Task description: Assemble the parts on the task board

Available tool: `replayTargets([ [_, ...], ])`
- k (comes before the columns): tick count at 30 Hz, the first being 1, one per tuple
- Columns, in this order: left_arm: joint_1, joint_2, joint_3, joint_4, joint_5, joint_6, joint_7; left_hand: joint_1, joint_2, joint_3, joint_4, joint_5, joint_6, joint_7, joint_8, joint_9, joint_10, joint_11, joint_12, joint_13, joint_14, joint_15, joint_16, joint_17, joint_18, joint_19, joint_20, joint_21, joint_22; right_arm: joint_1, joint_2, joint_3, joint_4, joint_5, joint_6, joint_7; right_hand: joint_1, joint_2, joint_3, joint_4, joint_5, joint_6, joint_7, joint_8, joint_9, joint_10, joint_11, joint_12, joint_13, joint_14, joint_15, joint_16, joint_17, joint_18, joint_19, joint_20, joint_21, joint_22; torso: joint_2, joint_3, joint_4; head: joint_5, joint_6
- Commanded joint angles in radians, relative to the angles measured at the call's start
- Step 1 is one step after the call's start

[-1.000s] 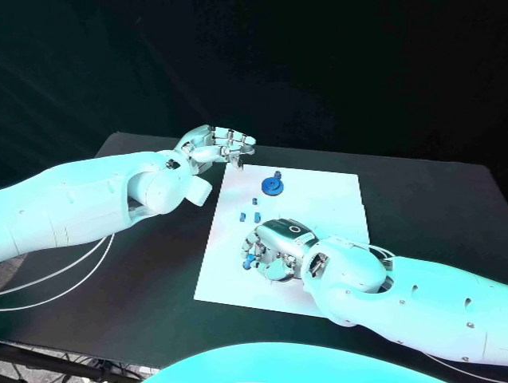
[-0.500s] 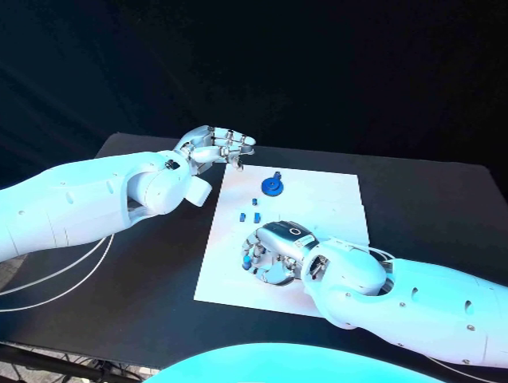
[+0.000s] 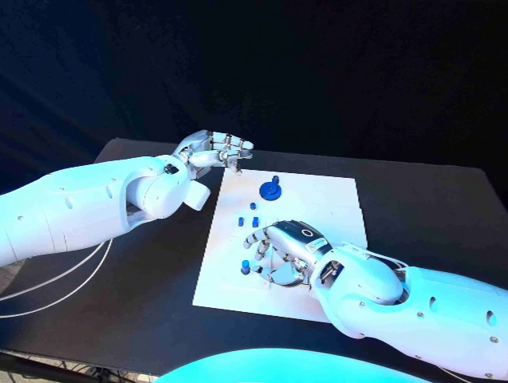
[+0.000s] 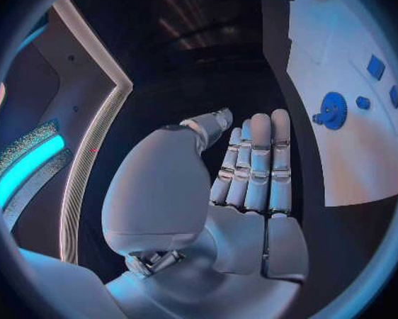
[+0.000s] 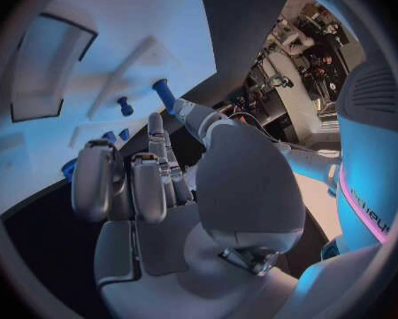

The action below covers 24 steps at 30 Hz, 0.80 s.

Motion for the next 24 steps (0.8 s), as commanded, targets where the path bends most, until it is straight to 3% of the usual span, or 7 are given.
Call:
replayTargets([
  [1,0.001,0.003,0.0,0.0,0.005,0.017,0.006,-0.002,0.007,-0.004,0.0,0.001,-0.007,-0.001,0.003,-0.001,-0.007,-0.003,0.005,0.001,-0.003,0.002,-0.003,-0.002,0.015,0.008,-0.001,-0.006,-0.001,0.004,-0.022,0.003,0.019,0.054,-0.143,0.081,0.016,0.001,-0.005,-0.001,0.015,-0.005,0.004,-0.004,-0.002,0.008,-0.006,0.01,0.005,0.036,-0.003,-0.002,0.001,-0.003,0.021,-0.001,0.004,0.183,-0.001,-0.0001,-0.0011,-0.003,0.004],
  [6,0.001,0.005,-0.002,-0.003,0.007,0.019,0.006,-0.002,0.007,-0.004,0.0,0.001,-0.007,-0.001,0.003,-0.001,-0.007,-0.003,0.005,0.001,-0.003,0.002,-0.003,-0.002,0.015,0.008,-0.001,-0.006,-0.001,0.031,-0.105,0.011,0.056,0.215,-0.167,0.148,0.03,0.009,-0.003,-0.007,0.028,0.036,0.01,0.012,0.0,0.044,-0.005,0.051,0.03,0.038,-0.003,0.002,0.007,-0.005,0.025,-0.004,0.014,0.186,-0.005,0.0001,-0.0037,-0.014,0.01],
  [8,0.001,0.005,-0.003,-0.003,0.008,0.019,0.006,-0.002,0.007,-0.004,0.0,0.001,-0.007,-0.001,0.003,-0.001,-0.007,-0.003,0.005,0.001,-0.003,0.002,-0.003,-0.002,0.015,0.008,-0.001,-0.007,-0.001,0.053,-0.16,0.013,0.072,0.342,-0.139,0.16,-0.042,0.0,-0.047,0.04,0.011,0.077,0.029,0.032,0.005,0.07,0.01,0.089,0.057,0.045,0.01,0.016,0.032,-0.009,0.03,0.004,0.031,0.191,-0.008,-0.0002,-0.0066,-0.021,0.012],
  [10,0.001,0.006,-0.004,-0.004,0.01,0.019,0.007,-0.004,0.006,-0.005,0.002,0.001,-0.008,-0.001,0.003,-0.001,-0.008,-0.003,0.006,0.001,-0.003,0.002,-0.003,-0.002,0.015,0.008,-0.001,-0.007,-0.001,0.067,-0.203,0.013,0.084,0.428,-0.106,0.154,-0.059,-0.002,-0.089,0.058,0.015,0.089,0.013,0.045,0.008,0.094,-0.005,0.153,0.105,0.052,-0.001,0.034,0.062,-0.013,0.038,0.001,0.06,0.199,-0.011,-0.0011,-0.01,-0.029,0.012],
  [13,0.0,0.005,-0.004,-0.005,0.012,0.017,0.008,-0.007,0.007,-0.006,0.004,0.001,-0.008,-0.001,0.004,-0.001,-0.009,-0.003,0.007,0.001,-0.003,0.003,-0.003,-0.002,0.015,0.008,0.0,-0.009,-0.002,0.084,-0.269,0.014,0.105,0.515,-0.039,0.126,-0.055,0.02,-0.196,0.107,0.039,0.081,0.001,0.083,0.017,0.013,-0.016,0.429,0.358,0.052,-0.011,0.041,0.068,-0.017,0.043,-0.01,0.085,0.204,-0.015,-0.0007,-0.0157,-0.047,0.012],
  [17,0.0,0.006,-0.005,-0.006,0.014,0.028,0.011,-0.01,0.006,-0.007,0.007,0.001,-0.009,-0.001,0.004,-0.001,-0.01,-0.002,0.008,0.001,-0.003,0.003,-0.003,-0.002,0.015,0.008,0.0,-0.01,-0.003,0.095,-0.351,0.014,0.136,0.564,0.042,0.066,-0.032,0.048,-0.283,0.175,0.038,0.05,0.001,0.141,0.034,0.11,-0.017,1.069,0.997,0.065,-0.011,0.075,0.131,-0.027,0.058,-0.009,0.145,0.218,-0.018,0.0015,-0.0212,-0.067,0.012],
  [24,0.0,0.008,-0.007,-0.008,0.02,0.041,0.013,-0.024,0.001,-0.014,0.017,0.002,-0.012,-0.001,0.005,-0.003,-0.016,-0.002,0.013,0.001,-0.005,0.005,-0.002,-0.003,0.014,0.008,0.003,-0.018,-0.009,0.098,-0.446,0.008,0.161,0.557,0.096,-0.035,-0.042,0.067,-0.413,0.223,0.043,0.037,-0.001,0.198,0.053,0.199,-0.016,1.261,1.204,0.074,-0.009,0.102,0.191,-0.032,0.065,-0.007,0.179,0.225,-0.022,0.0035,-0.0267,-0.086,0.01],
])
